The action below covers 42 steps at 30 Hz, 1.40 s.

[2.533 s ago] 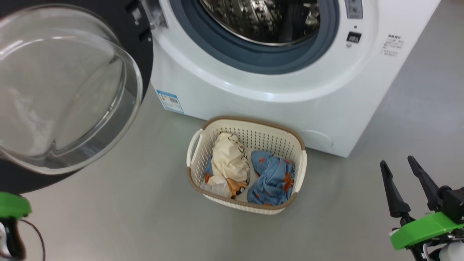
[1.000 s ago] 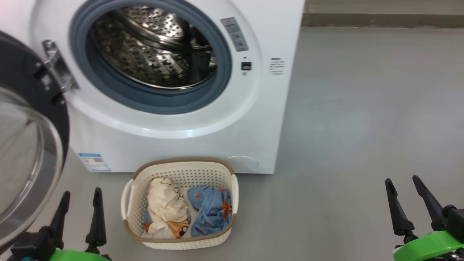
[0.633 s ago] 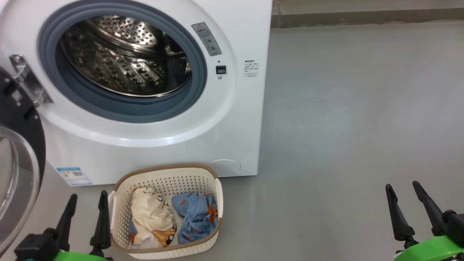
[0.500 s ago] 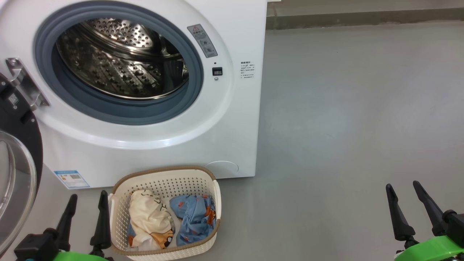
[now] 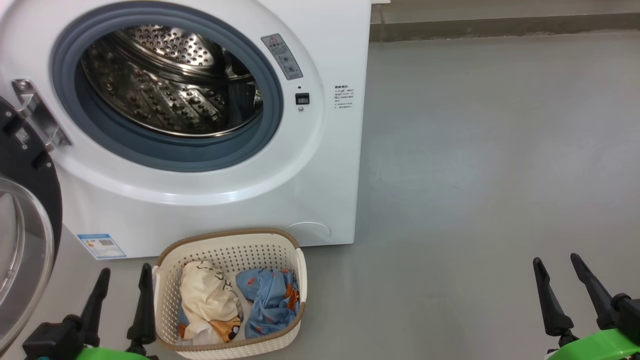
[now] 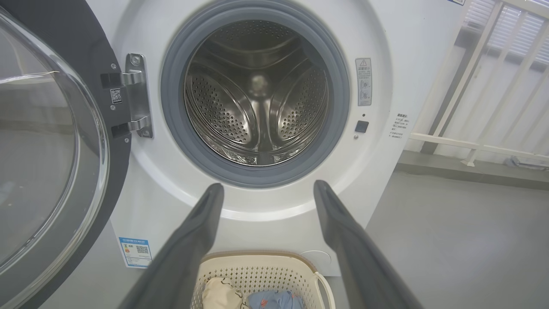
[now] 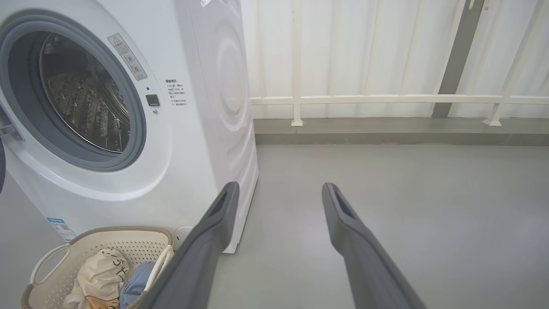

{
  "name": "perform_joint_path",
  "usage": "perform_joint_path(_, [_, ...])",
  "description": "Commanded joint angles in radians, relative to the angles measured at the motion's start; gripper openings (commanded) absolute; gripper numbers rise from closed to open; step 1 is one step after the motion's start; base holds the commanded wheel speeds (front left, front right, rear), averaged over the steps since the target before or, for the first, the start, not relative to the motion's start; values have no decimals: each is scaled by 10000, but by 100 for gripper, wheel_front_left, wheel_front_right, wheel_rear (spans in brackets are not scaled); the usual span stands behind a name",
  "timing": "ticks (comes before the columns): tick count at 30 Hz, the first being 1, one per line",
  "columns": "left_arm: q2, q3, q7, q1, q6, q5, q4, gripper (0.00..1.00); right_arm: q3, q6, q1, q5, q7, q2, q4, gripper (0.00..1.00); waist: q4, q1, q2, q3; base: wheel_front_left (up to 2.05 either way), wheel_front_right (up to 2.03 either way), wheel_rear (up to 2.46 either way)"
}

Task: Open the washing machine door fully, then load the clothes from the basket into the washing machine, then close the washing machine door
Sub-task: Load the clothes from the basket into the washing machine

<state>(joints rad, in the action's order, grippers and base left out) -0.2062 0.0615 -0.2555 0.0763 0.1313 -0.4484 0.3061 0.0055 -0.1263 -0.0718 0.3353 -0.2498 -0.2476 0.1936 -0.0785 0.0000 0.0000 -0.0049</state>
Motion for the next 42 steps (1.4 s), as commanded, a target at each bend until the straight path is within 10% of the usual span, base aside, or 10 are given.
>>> perform_joint_path(1, [-289,-292,-63,176,-6,-53,-165,100,217,-44,162,-70,-120,-174,-274,100,7,0,0,9,17,-47,30])
perform_joint_path(42, [-3,62,-63,654,-6,-350,756,100,291,-44,620,-61,-120,40,-301,100,29,0,0,826,30,-46,16])
